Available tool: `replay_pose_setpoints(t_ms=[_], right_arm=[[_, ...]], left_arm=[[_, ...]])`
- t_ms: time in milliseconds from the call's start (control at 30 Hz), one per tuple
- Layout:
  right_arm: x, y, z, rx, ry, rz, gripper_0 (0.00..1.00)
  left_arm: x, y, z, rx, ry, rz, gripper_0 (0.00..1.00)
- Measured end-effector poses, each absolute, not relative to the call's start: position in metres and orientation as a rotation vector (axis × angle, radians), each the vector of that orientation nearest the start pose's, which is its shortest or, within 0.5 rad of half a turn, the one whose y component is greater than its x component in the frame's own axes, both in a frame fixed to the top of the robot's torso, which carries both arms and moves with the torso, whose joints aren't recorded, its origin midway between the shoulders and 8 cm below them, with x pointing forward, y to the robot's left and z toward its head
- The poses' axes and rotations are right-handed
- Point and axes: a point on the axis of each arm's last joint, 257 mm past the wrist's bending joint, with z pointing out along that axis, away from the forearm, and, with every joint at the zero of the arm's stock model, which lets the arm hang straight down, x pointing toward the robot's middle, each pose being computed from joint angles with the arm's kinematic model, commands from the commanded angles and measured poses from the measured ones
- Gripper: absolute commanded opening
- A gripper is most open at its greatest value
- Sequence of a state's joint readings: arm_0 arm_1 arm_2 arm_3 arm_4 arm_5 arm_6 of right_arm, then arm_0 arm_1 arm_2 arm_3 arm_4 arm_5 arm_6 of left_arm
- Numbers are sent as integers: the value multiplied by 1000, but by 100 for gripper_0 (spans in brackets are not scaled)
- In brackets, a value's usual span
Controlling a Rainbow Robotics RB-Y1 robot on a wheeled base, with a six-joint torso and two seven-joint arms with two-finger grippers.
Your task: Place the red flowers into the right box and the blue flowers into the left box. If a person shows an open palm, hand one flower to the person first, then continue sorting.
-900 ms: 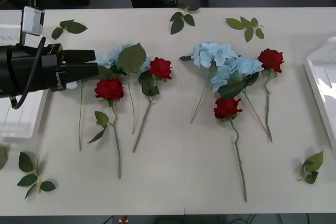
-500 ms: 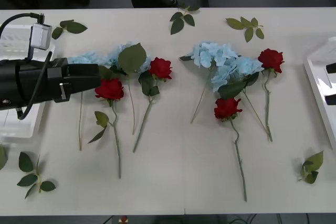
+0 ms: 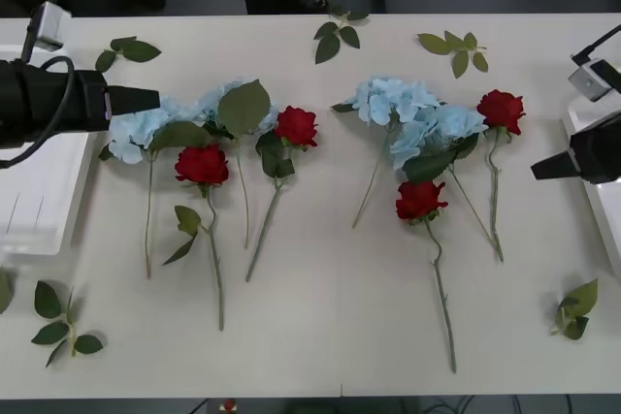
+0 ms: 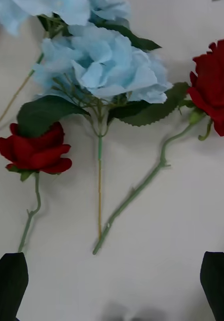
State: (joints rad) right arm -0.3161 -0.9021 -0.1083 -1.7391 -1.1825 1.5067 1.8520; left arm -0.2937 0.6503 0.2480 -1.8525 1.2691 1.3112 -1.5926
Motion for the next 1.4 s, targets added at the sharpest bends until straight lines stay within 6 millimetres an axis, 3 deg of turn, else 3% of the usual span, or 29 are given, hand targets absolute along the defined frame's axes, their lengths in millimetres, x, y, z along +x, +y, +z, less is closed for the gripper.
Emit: replay_pose_setpoints(t_ms=[100,200,267,400,533,667,1000,1233,1400], right_arm=[[461,-335,-190,-479,2576,225,100],[470,-334,-196,-240,2640,218,100],[478,-333,-198,-202,2646,200,100],[502,-345,-202,-143,2631,125,100],[514,-358,-211,-9,2652,117,100],[519,-360,-224,56,2675,140,100],[543,-347,-276,132,2682,157,100],[552,-333,-296,62,2657,111,100],[553,-337,-310,67,2656,87,100]], left_arm=[[493,263,-128,213,2209,-535,100],[480,279,-154,144,2266,-442,100],[470,291,-173,54,2308,-411,100],[450,336,-214,-35,2371,-219,100],[439,354,-241,-67,2400,-117,100],[444,348,-258,-49,2431,-81,100],[501,320,-266,-30,2444,-56,100],[533,303,-273,16,2431,-40,100],[546,296,-288,76,2446,-4,100]])
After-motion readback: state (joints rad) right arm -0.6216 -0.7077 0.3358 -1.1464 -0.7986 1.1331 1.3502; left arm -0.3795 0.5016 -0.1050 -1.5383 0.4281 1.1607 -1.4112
